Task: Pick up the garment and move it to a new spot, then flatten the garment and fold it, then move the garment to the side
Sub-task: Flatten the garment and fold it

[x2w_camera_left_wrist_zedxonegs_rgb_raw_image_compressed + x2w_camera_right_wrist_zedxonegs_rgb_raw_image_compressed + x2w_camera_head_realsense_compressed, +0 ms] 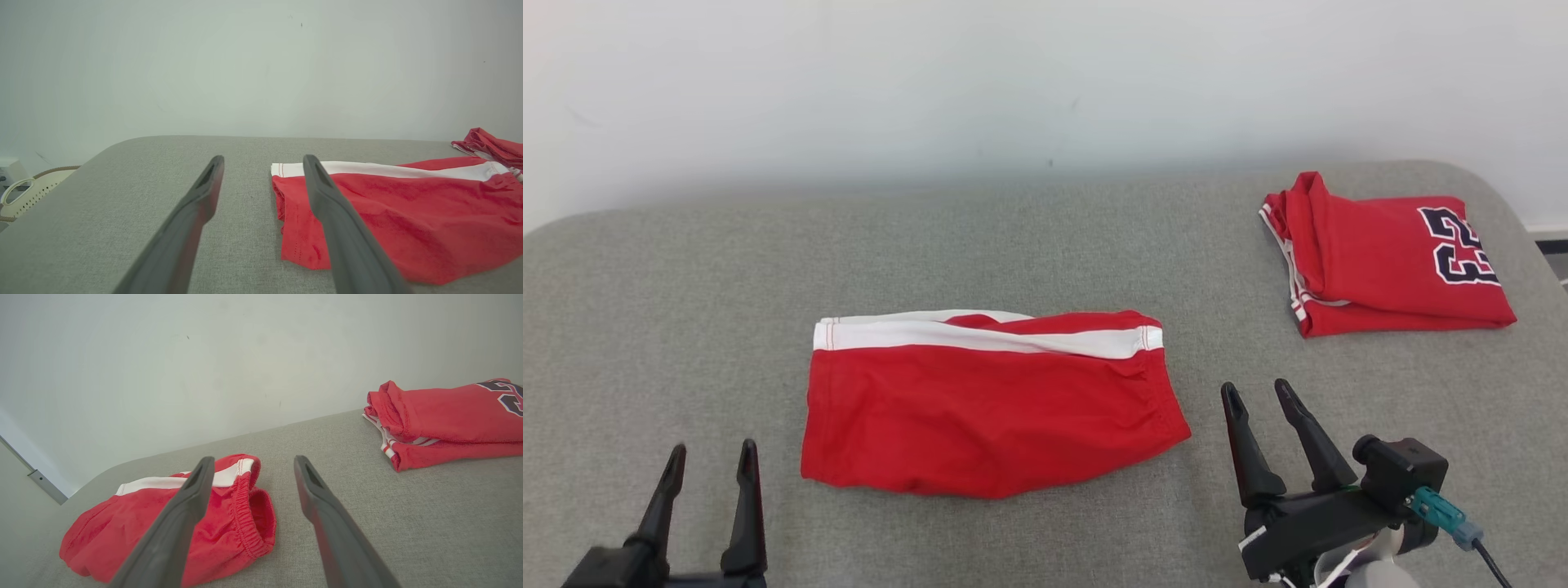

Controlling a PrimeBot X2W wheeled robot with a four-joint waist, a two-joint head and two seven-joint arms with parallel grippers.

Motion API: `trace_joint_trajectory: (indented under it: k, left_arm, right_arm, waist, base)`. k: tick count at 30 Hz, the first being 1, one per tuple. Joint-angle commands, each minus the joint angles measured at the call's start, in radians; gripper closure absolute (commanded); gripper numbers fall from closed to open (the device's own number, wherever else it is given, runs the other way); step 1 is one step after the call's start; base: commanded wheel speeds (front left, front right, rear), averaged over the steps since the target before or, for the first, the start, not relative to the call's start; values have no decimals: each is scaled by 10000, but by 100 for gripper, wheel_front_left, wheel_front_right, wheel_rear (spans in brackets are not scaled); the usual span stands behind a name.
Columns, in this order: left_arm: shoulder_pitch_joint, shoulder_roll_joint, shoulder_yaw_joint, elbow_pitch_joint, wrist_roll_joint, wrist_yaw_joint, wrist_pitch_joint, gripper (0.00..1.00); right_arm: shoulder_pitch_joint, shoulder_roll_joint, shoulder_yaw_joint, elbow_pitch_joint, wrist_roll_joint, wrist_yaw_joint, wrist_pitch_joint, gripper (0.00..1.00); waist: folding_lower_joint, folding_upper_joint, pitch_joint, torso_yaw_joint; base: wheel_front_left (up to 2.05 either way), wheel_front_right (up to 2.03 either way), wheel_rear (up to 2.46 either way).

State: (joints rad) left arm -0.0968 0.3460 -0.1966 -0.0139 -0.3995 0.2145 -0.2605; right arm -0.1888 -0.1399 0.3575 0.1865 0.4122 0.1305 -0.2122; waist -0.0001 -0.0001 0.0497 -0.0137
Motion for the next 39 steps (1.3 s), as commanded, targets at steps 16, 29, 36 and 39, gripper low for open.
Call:
trace_joint_trajectory:
  k: [16,29,36,39]
  left_arm:
    - [2069,-824,1346,-774,1113,-370,-45,0]
    - [2109,-1209,1725,-555,1586,-725,-45,0]
    - [2137,-1380,1904,-509,1717,-803,-45,0]
    - [2101,-1454,1973,-491,1795,-881,-45,0]
  right_arm:
    - [1051,415,-808,-163,-978,2,-195,0]
    - [1083,484,-801,-129,-1236,2,37,0]
    - [1094,499,-823,-115,-1287,2,64,0]
    - [1087,504,-841,-108,-1304,2,64,0]
  waist:
    - [1,1,-671,372]
    - [1,1,-675,399]
    - [1,1,-691,386]
    - [1,1,-696,400]
  base:
    - [0,0,0]
    - [0,0,0]
    - [0,0,0]
    - [0,0,0]
